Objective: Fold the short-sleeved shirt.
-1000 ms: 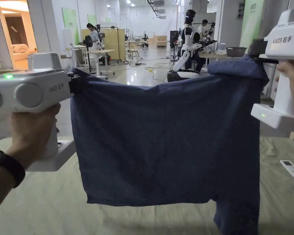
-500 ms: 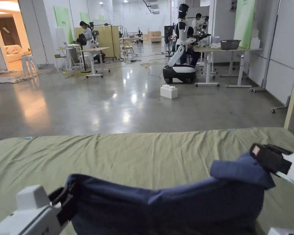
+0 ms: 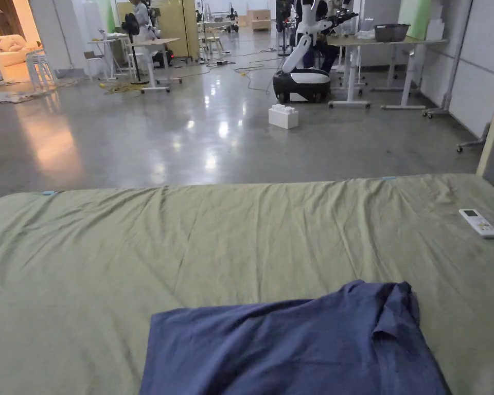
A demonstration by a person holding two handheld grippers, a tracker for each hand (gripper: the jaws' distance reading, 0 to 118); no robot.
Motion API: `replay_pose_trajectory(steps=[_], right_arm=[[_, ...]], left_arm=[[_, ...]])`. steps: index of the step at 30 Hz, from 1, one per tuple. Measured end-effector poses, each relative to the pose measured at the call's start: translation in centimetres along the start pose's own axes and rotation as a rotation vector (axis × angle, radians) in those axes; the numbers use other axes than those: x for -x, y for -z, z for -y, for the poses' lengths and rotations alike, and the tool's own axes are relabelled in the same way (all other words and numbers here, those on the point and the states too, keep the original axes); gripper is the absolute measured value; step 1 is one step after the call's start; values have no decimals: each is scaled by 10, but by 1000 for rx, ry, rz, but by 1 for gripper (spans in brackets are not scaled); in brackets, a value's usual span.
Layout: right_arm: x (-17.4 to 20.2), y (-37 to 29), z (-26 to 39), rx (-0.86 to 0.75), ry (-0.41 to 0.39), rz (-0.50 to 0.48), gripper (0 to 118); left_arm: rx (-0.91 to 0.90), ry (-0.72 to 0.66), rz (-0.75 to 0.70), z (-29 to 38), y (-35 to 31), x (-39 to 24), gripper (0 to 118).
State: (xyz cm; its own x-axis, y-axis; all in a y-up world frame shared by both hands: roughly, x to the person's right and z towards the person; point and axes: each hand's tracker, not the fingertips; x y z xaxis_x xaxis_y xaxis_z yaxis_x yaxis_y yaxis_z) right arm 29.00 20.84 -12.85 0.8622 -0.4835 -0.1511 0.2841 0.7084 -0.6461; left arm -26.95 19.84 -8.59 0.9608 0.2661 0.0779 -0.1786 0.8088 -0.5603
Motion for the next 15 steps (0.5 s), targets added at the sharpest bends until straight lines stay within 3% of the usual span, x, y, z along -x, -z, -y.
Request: replay_pose_trajectory(steps=[5, 7, 11, 12, 13, 14, 15], right_arm=[[-10, 20, 22, 217, -3, 65, 3], [-23, 26, 30, 240, -20, 123, 3], [-34, 27, 37, 239, 19, 113, 3], [-35, 27, 38, 239, 15, 121, 5], [-35, 27, 39, 239, -2, 134, 16], [-36, 26, 39, 241, -7, 143, 52], [-36, 23, 40, 241, -3, 150, 82]], left_arm=[[198, 35, -11, 18, 21, 3, 4], [212, 92, -26, 24, 25, 0, 4], [225, 76, -38, 27, 27, -1, 4], [219, 82, -42, 27, 27, 0, 11], [222, 78, -38, 26, 26, 2, 26], [231, 69, -20, 24, 25, 4, 59], [229, 64, -9, 24, 21, 5, 80]])
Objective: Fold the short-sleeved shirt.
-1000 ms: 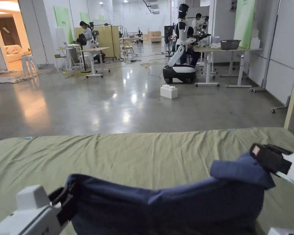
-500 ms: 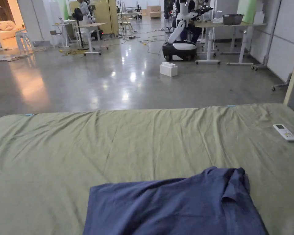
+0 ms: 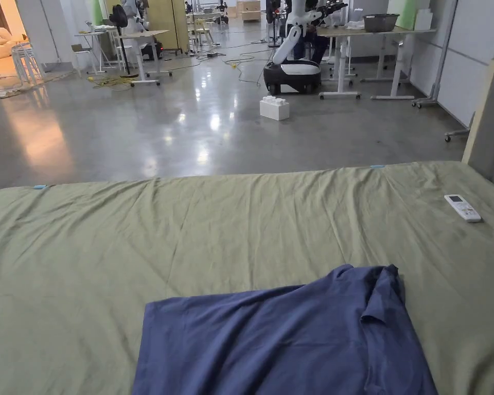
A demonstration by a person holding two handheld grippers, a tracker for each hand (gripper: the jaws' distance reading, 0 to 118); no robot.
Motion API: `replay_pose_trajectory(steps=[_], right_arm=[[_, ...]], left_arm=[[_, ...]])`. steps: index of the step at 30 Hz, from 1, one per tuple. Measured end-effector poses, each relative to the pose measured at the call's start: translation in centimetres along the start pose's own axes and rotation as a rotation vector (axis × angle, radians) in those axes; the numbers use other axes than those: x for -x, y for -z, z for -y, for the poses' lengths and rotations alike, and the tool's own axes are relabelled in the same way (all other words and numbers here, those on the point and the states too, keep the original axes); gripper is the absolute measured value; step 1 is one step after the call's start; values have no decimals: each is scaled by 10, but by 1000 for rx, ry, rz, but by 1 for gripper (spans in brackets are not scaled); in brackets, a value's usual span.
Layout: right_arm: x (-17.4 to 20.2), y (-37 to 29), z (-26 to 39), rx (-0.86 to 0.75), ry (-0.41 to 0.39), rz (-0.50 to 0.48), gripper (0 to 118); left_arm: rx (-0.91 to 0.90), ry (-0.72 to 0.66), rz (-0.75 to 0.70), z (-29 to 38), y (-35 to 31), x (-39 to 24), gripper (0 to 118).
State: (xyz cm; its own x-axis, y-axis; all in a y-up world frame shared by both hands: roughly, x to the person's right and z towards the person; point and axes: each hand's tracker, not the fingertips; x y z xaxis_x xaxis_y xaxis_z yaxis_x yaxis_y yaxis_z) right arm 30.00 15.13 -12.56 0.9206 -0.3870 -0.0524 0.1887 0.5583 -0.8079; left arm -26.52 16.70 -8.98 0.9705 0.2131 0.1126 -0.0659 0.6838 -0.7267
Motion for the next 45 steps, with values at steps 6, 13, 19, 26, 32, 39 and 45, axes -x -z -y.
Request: replay_pose_trajectory(steps=[6, 13, 19, 26, 32, 39, 45], right_arm=[[7, -52, -3, -193, -16, 65, 90], [70, -129, -8, -591, -153, 181, 90], [114, -152, -4, -727, -302, 129, 83], [136, -145, 2, -727, -373, 163, 3], [139, -144, 2, -708, -365, 166, 0], [141, -146, 2, -716, -389, 179, 0], [142, -144, 2, -704, -377, 174, 0]], left_arm=[[-176, 53, -109, -12, -56, -13, 89], [-507, 132, -178, -39, -138, -62, 89], [-670, 180, -307, -42, -157, -103, 86], [-659, 180, -246, -53, -164, -122, 3], [-638, 162, -181, -54, -162, -124, 0], [-625, 178, -172, -54, -159, -121, 0], [-595, 180, -151, -57, -153, -115, 0]])
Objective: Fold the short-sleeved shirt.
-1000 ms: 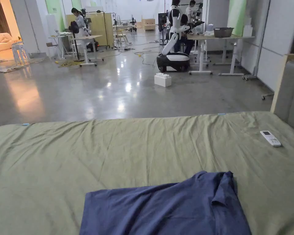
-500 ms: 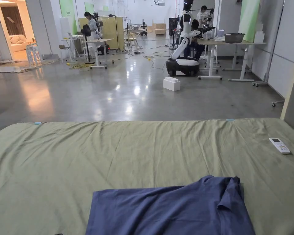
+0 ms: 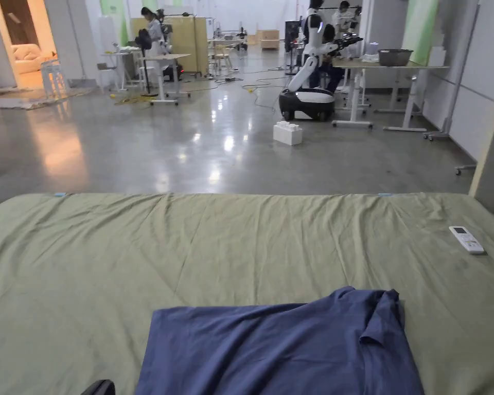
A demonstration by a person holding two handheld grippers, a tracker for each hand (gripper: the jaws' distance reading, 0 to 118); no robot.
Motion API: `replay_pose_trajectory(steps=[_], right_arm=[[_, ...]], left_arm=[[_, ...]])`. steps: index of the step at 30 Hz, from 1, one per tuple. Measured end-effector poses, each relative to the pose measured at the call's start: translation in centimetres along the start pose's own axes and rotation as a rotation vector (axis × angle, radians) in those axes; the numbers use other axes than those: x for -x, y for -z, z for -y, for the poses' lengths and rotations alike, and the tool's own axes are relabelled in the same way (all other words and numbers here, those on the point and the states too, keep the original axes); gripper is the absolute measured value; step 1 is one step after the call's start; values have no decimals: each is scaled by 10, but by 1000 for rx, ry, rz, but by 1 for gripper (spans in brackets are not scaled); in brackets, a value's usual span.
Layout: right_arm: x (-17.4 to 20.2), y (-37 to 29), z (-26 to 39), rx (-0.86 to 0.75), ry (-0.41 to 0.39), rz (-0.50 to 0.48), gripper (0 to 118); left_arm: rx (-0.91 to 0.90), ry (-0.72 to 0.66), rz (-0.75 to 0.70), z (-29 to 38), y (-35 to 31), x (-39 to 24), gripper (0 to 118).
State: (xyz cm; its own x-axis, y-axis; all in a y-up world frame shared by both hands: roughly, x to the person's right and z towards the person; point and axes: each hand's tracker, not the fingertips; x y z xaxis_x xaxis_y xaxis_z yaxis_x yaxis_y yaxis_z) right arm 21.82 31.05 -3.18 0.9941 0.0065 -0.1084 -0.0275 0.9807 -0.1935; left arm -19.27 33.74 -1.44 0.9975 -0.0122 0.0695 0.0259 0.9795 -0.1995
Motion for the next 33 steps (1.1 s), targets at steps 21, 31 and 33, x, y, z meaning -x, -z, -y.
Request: replay_pose_trajectory(steps=[21, 31, 33], right_arm=[[-13, 7, 48, 217, 72, -15, 0], [-27, 2, 61, 278, 96, 19, 0], [-30, 1, 62, 275, 117, 18, 0]], left_arm=[[685, -283, -92, 141, 107, 75, 76], [789, -223, -71, 163, 142, 63, 26], [809, -213, -61, 167, 146, 60, 23]])
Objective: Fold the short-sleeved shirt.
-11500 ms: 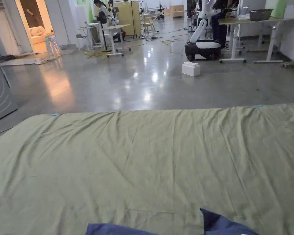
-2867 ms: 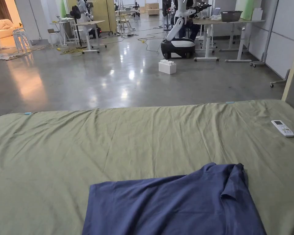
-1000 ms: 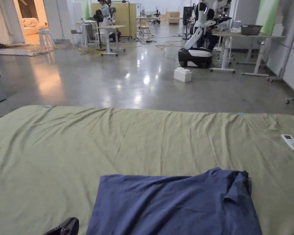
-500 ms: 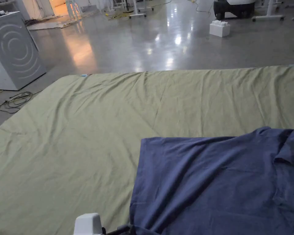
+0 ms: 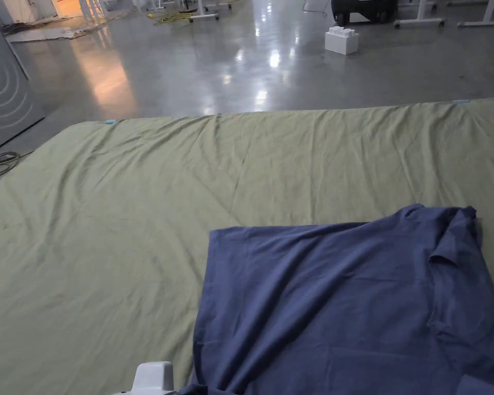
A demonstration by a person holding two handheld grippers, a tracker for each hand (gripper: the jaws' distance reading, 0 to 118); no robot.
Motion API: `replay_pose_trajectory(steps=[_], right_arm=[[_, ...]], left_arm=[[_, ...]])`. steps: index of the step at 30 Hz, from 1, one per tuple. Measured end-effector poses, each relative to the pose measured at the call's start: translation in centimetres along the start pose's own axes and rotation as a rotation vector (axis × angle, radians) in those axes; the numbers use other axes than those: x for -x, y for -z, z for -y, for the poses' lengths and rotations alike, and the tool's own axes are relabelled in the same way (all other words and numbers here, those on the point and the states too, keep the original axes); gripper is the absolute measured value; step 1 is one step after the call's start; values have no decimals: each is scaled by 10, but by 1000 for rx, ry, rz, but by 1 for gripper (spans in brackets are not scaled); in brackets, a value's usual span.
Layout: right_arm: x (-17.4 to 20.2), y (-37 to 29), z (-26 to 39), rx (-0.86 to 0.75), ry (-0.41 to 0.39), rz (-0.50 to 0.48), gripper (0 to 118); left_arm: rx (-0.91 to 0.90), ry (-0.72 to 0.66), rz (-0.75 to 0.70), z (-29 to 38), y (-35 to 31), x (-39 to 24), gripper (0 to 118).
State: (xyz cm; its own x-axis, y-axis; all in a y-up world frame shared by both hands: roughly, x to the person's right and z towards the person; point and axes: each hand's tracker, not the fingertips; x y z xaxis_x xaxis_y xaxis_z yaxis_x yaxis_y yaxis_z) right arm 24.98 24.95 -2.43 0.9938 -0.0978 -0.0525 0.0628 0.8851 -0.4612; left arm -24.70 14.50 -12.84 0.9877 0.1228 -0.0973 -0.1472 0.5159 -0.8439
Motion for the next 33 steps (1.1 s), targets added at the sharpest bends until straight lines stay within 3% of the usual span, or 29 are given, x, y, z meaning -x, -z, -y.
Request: replay_pose_trajectory(steps=[9, 10, 12, 13, 14, 16, 18, 23, 24, 25, 26, 27, 30, 33], right_arm=[[-7, 12, 5, 81, 12, 42, 2], [-8, 20, 6, 139, 2, 57, 9], [-10, 41, 11, 284, -25, 92, 67], [-10, 52, 17, 360, -37, 97, 90], [-13, 64, 25, 395, -51, 96, 98], [-10, 74, 36, 375, -79, 72, 97], [-5, 85, 42, 415, -94, 53, 87], [6, 111, 49, 418, -140, 48, 85], [7, 112, 51, 412, -149, 49, 78], [8, 113, 51, 413, -149, 43, 61], [8, 114, 51, 416, -143, 37, 35], [8, 114, 52, 420, -129, 37, 20], [0, 109, 55, 406, -69, 16, 12], [-16, 95, 50, 321, 111, -8, 11]], left_arm=[[57, 78, -26, -2, 16, -12, 17], [63, 93, -34, -2, 17, -14, 17], [73, 105, -42, -4, 21, -16, 17], [74, 107, -44, -4, 22, -17, 17], [73, 107, -46, -3, 22, -16, 17], [68, 106, -45, -2, 22, -15, 17], [63, 107, -46, -1, 22, -15, 17], [65, 116, -55, 0, 22, -17, 17], [64, 116, -53, 0, 22, -17, 17], [60, 115, -54, 1, 22, -16, 17], [57, 114, -54, 2, 22, -16, 17], [54, 112, -55, 2, 21, -17, 17], [46, 119, -57, 4, 19, -18, 17], [-20, 128, -46, 8, 6, -19, 11]])
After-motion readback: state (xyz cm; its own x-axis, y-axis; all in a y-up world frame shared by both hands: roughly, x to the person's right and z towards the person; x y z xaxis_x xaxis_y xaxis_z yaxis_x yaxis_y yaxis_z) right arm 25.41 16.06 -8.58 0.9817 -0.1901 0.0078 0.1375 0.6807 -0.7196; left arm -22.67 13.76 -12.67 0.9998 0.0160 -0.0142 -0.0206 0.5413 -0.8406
